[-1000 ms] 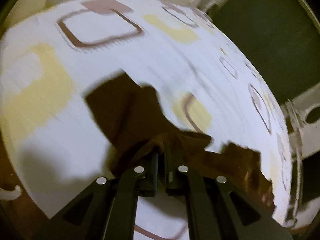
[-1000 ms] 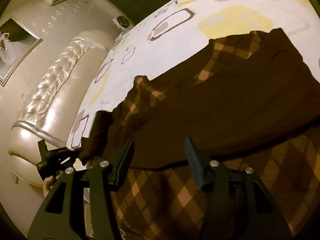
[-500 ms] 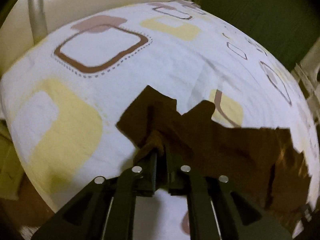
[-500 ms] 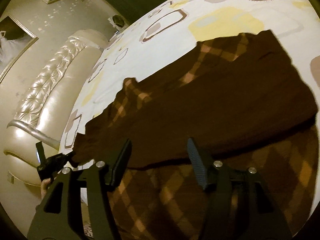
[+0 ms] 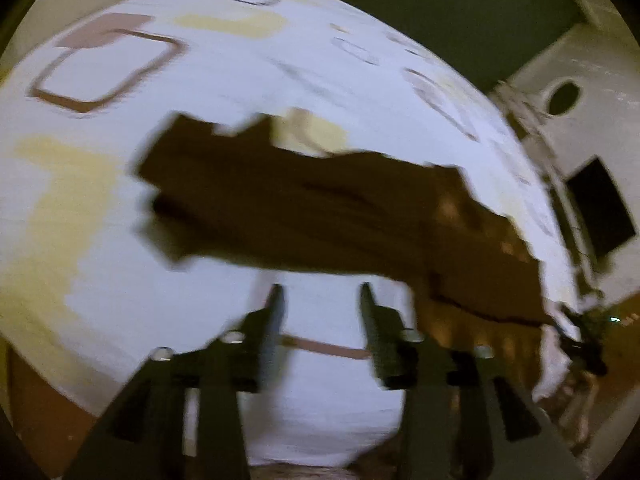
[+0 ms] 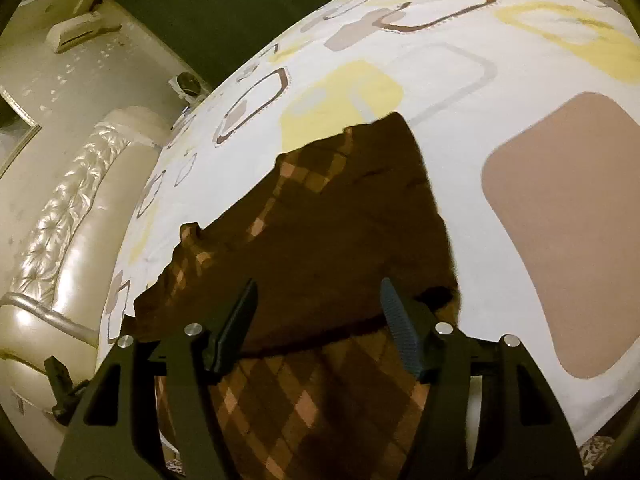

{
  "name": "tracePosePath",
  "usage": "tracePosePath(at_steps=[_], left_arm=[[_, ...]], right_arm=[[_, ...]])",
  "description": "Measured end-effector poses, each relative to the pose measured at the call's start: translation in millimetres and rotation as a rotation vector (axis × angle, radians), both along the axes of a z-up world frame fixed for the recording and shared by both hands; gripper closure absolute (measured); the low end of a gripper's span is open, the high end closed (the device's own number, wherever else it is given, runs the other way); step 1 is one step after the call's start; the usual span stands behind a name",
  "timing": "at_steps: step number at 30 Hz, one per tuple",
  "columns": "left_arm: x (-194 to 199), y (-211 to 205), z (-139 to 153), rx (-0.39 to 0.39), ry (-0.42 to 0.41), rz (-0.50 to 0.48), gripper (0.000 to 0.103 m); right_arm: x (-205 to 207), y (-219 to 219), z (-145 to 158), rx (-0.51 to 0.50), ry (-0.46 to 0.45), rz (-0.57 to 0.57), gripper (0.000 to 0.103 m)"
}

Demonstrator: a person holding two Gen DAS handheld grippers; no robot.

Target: Fold small clothes

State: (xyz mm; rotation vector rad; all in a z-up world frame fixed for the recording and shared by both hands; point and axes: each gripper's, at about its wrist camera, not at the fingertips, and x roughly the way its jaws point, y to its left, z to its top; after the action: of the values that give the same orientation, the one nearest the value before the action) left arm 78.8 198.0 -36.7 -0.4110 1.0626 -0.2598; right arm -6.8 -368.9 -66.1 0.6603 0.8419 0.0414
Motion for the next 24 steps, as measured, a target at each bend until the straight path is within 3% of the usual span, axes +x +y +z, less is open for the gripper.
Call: tracePosePath(at_steps=[3,9,14,21,22,24], left_arm=[[14.8,-43.1,2.4,-0.057,-0.006,-0.083,0.046],[62.2,-103.5,-23.2,-0.090,0.063,-0.175,0.045],[79.9,-108.8,-47.8,-0.174,0.143,-0.154,0.045],[85.0,-97.5,-51.8,-0.268,0.139,-0.127,0.046],[85.4,-96.7,-52.4,-0.272,0.139,-0.124,0.048],[86.4,-97.6,-53.3,-0.261,0.140,-0.122,0.063]], right_arm=[[-1.8,2.7,-4.2,0.023,0.005,-0.001,0.039],[-1.3,10.9,-6.0,0.037,0.006,0.024,0.039],[-1.2,13.6,-10.1,0.050,0.012,0.032,0.039],[-2.0,14.0,-19.2,0.063,0.028,0.030,0.039],[-2.2,14.0,-19.4,0.061,0.029,0.030,0.039],[-3.6,13.1,-19.2,0.060,0.027,0.028,0.039]])
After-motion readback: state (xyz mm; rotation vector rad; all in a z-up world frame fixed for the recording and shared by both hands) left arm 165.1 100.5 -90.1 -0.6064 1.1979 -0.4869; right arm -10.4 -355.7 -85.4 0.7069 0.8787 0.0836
